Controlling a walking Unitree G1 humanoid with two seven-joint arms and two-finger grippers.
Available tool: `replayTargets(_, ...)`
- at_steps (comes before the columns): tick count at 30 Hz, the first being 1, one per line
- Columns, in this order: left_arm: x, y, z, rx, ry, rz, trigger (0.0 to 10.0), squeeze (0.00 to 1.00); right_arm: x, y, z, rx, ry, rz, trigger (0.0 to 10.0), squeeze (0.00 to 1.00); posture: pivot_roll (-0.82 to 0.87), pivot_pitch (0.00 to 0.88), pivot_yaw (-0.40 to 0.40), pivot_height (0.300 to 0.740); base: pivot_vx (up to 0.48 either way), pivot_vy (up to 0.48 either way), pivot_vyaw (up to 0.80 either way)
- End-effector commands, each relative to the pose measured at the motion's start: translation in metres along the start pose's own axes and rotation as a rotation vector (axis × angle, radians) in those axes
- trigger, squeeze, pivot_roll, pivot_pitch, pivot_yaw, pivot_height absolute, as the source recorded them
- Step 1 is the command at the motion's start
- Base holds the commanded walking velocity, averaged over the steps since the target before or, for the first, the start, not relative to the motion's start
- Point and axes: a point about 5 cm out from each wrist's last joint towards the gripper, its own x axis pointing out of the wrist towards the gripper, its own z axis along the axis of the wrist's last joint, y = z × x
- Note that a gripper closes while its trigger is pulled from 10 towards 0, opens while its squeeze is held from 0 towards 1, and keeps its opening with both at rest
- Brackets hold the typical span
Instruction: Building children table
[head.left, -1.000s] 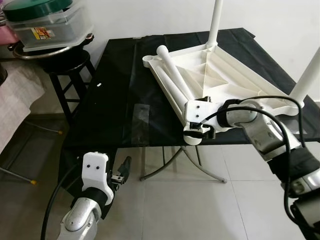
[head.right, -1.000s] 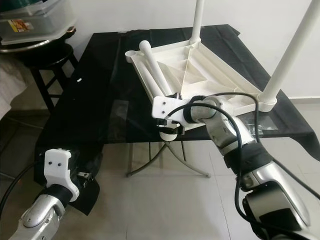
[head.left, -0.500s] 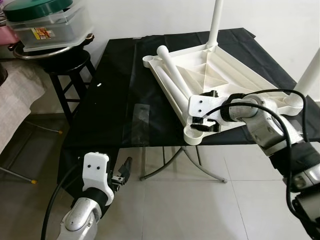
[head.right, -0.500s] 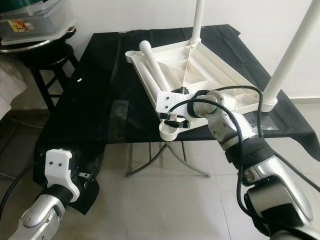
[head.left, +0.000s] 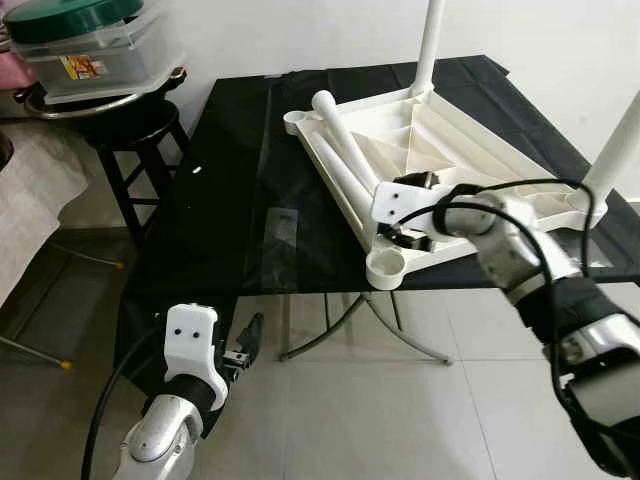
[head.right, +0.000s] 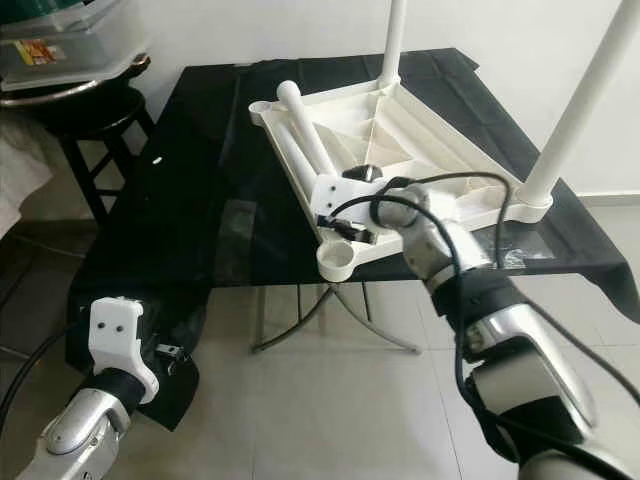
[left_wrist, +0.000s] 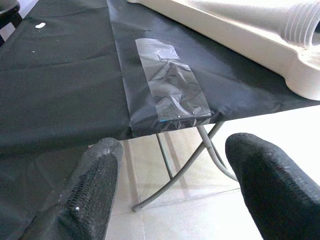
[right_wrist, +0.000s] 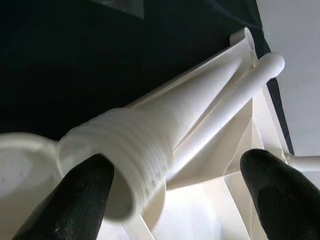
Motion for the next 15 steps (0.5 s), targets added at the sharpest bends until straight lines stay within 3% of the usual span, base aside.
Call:
replayTargets(1,-0.003,0.002,-0.002,0.012,0.019,0.005,10.0,0.00,0.007,0.001,0.003,-0.017,0.001,-0.047,10.0,0.00,-0.02,0.127,0.065,0.740,0.000,0.000,0.00)
replayTargets(9,-0.003,0.001,-0.001,0.009,0.018,0.006,10.0,0.00,0.019,0.014,-0.003,-0.004,0.022,-0.097,10.0,0.00,-0.01,0.131,0.062,0.740,0.000,0.000,0.00)
replayTargets(13,-0.005,-0.001,0.000,0.003,0.016,0.010,10.0,0.00,0.026,0.015,-0.011,0.003,0.057,-0.244,10.0,0.00,-0.01,0.138,0.057,0.740,0.000,0.000,0.00)
replayTargets(15,-0.005,-0.001,0.000,0.003,0.016,0.010,10.0,0.00,0.026,0.015,-0.011,0.003,0.057,-0.244,10.0,0.00,-0.01,0.138,0.057,0.740,0.000,0.000,0.00)
